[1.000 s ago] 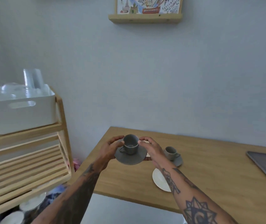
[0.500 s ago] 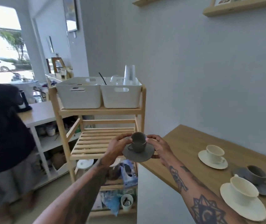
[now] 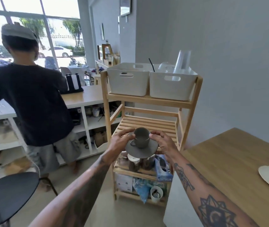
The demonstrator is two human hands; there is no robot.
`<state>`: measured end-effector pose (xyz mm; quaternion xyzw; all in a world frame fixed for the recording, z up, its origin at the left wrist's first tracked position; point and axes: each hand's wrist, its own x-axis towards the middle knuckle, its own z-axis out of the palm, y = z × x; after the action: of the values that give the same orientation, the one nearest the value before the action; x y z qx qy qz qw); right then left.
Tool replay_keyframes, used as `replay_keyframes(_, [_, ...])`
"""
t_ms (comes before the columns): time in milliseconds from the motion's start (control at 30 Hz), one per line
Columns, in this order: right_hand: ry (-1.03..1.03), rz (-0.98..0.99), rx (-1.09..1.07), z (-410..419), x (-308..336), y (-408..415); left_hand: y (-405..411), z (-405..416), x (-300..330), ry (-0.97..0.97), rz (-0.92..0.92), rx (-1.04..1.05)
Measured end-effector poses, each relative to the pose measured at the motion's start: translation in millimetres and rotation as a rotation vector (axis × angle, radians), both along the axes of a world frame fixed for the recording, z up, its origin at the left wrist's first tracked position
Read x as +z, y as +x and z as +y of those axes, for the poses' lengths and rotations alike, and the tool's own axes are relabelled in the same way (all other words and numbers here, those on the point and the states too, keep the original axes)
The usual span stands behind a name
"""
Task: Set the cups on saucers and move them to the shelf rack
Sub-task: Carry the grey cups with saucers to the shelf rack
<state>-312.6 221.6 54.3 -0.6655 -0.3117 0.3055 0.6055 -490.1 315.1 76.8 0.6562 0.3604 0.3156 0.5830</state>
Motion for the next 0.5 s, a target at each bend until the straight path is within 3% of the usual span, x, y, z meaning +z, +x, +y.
replay_keyframes(267, [-0.075,0.012,-0.016,60.0,-34.2,17.4,21.7,55.9,-44.5,-0.077,0.02,0.031])
replay_keyframes(500, [-0.137,-0.001,0.02,163.4,-79.1,60.4,63.8,161.0,-91.5,-0.156,0.037,0.04])
